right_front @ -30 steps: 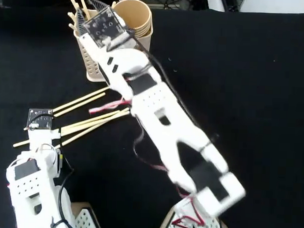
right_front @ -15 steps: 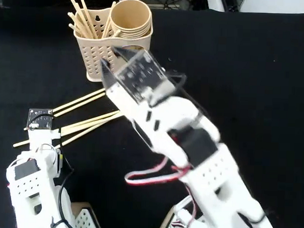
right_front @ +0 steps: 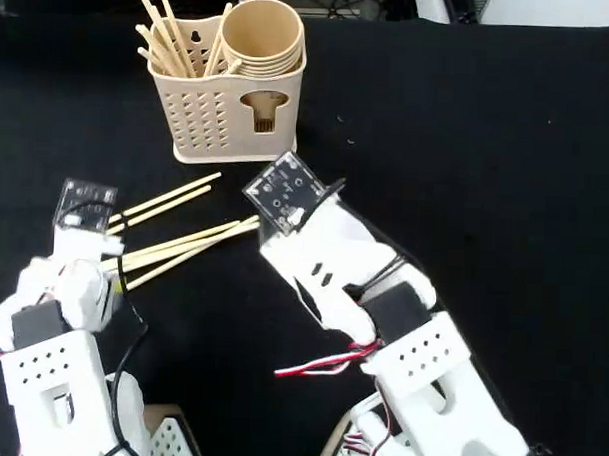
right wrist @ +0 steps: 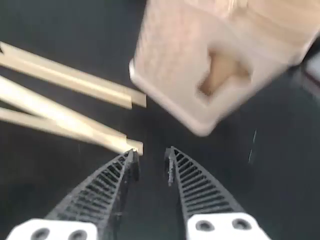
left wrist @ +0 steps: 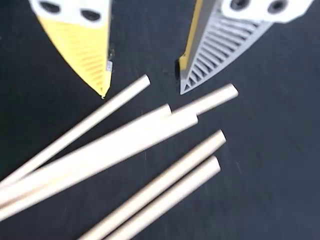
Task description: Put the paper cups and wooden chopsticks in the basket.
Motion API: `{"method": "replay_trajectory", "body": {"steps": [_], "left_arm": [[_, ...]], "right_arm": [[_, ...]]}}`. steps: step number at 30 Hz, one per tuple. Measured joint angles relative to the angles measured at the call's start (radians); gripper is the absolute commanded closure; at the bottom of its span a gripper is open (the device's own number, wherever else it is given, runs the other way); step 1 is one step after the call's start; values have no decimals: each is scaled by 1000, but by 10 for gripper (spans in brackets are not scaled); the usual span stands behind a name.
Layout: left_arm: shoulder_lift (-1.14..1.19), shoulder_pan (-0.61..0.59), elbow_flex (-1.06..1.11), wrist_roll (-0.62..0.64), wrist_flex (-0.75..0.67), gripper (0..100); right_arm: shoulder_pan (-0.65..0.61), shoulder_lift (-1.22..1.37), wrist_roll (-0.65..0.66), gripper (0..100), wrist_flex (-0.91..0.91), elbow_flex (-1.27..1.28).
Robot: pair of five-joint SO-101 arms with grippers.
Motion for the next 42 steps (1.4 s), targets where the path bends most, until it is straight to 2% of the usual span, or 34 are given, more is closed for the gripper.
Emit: {"method": "replay_trajectory", "body": {"steps": [1,6,10,13,17,20,25,31,42], "left_arm": [[0,18,-29,-2,0,766],[51,175,-107,-126,9,765],[199,247,-130,-285,9,765],[351,276,-186,-341,9,765],[569,307,-310,-381,9,764],[729,333,-413,-388,9,764],[961,350,-571,-400,8,764],[1169,351,-649,-517,6,764],[1318,351,-755,-540,6,770]], "right_arm": [[12,-2,0,985,0,43],[40,-3,-3,985,-40,238],[51,-3,-55,984,-158,364],[101,-3,-91,984,-267,436],[233,-3,-103,984,-365,494],[281,-3,-103,984,-405,526],[288,-3,-103,984,-434,535],[287,-3,-103,984,-446,537],[287,-3,-103,984,-446,537]]}}
